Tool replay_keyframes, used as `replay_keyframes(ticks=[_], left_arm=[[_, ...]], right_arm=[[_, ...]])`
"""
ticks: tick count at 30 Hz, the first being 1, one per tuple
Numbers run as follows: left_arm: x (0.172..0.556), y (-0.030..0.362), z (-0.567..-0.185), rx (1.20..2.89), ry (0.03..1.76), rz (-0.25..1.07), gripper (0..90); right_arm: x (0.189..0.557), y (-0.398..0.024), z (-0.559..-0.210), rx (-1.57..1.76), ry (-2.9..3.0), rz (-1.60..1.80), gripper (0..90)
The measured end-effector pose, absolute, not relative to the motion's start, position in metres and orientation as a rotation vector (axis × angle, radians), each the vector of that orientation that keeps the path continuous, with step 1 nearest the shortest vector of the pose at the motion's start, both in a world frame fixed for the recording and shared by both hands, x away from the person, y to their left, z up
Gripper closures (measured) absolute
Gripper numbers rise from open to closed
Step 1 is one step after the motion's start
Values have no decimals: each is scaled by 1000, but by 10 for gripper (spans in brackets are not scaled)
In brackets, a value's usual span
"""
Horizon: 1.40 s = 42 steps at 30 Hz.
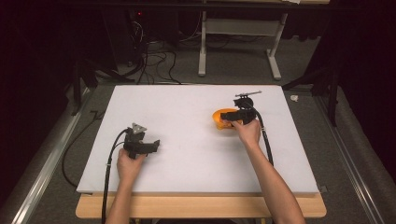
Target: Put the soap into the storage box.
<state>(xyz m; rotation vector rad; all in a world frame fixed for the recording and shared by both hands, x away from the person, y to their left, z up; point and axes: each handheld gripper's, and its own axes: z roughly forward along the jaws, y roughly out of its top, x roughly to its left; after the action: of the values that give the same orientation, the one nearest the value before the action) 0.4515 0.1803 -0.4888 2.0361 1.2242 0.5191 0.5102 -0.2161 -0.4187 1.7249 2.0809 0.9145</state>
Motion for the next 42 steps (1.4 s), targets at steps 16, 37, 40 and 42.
replay_keyframes(ticks=[16,37,40,42], left_arm=[[451,180,-489,2035,1224,521,166],[451,180,-489,2036,1224,522,166],[451,180,-489,2037,1223,520,166],[451,180,-489,2037,1224,520,166]], right_arm=[[498,-224,-404,1667,2065,978,122],[473,-241,-385,1560,2030,1046,168],[469,-245,-384,1559,2021,1056,171],[466,-248,-383,1559,2019,1060,171]])
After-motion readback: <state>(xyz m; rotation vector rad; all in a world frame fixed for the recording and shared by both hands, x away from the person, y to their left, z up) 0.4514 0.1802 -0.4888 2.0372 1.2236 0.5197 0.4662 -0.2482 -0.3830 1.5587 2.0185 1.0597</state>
